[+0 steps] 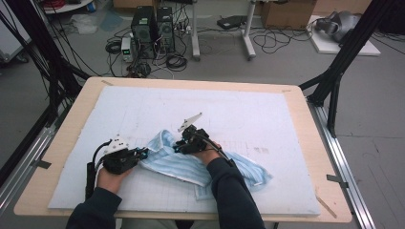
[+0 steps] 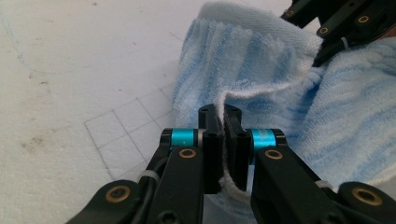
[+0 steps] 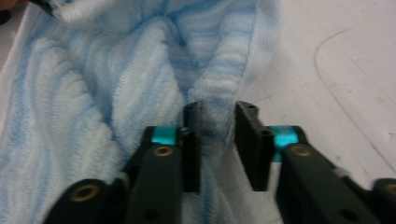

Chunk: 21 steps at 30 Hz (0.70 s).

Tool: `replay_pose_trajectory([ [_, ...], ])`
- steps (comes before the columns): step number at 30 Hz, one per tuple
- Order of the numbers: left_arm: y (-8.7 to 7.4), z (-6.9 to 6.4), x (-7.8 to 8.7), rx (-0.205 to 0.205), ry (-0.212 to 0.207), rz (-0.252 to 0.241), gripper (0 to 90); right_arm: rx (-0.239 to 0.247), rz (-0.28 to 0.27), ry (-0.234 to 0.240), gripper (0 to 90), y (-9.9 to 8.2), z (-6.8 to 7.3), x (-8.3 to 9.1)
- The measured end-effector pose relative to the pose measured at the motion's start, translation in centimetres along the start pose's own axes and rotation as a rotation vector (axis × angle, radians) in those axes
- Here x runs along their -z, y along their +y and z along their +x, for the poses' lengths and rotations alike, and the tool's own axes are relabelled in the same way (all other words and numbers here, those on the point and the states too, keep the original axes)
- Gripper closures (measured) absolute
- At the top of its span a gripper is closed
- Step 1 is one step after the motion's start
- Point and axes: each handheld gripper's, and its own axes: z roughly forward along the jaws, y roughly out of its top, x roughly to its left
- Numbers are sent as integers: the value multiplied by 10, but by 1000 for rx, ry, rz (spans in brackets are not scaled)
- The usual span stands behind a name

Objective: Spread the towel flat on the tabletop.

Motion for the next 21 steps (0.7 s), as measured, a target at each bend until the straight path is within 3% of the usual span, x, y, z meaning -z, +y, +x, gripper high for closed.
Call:
replay_pose_trajectory([
  [5,0,0,-1,2,1,-3,869,30,7,-54,854,1,3,6],
  [12,6,4,-9,38,1,-25,869,-41,-14,-192,855,-13,-13,41],
  [14,10,3,-15,50,-12,-28,869,-60,-14,-239,856,-19,-19,52],
  [17,17,-1,-27,50,-12,-42,870,-82,-22,-273,856,-27,-23,64],
  [21,26,-4,-46,54,3,-39,870,-78,-16,-336,856,-33,-26,79],
])
